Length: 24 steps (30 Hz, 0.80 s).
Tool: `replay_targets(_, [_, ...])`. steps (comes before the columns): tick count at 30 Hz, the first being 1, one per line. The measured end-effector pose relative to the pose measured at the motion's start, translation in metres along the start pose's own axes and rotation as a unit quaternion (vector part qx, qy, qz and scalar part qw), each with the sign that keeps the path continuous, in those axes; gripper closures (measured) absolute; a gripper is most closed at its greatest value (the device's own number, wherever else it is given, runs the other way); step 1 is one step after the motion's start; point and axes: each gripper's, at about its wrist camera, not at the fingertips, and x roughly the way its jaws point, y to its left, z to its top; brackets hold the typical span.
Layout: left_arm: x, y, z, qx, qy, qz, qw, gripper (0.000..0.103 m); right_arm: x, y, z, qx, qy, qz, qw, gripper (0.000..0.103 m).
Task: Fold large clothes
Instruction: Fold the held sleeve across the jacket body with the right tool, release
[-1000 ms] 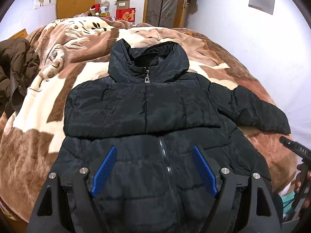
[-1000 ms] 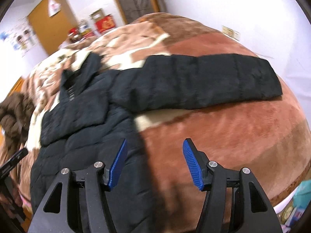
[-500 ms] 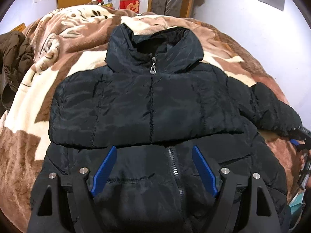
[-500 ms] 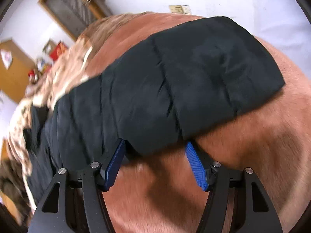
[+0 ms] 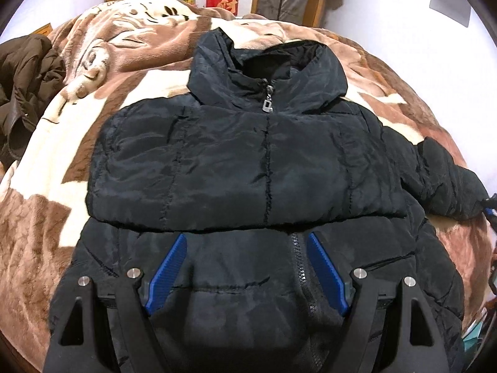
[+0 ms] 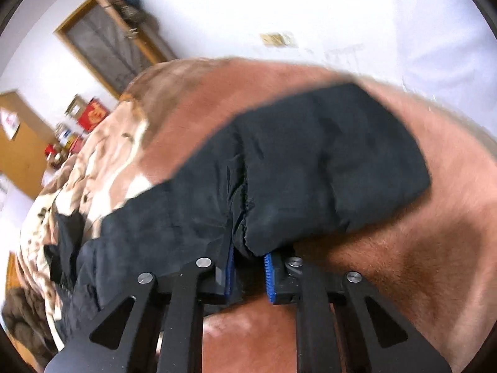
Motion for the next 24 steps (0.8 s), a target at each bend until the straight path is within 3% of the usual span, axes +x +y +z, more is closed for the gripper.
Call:
replay_targets(6, [-0.023, 0.011, 0.001, -0.013, -0.020, -0.004, 0.9997, 0.022, -0.067, 0.077, 0.004, -0.071, -0.043, 0.069, 0.994, 0.089])
replay_targets(10, [-0.039, 0.022, 0.000, -0.028, -0.035, -0.009, 0.9990, 0.022, -0.110, 0.150, -0.007, -0.143, -0.058, 0.134, 0.979, 0.089])
replay_targets(13, [-0.046, 0.034, -0.002, -0.039, -0.043, -0.012, 0.9982, 0.022, -0.116, 0.200, -0.023, -0.189, -0.044, 0.170, 0.966, 0.089])
replay_targets(19, [-0.052, 0.064, -0.006, -0.063, -0.050, -0.006, 0.9967, 0.022, -0.079, 0.291, -0.088, -0.280, 0.014, 0.202, 0.938, 0.089])
replay_targets(24, [-0.049, 0.093, -0.012, -0.087, -0.048, 0.002, 0.9951, 0.022, -0.017, 0.325, -0.150, -0.328, 0.089, 0.195, 0.920, 0.086])
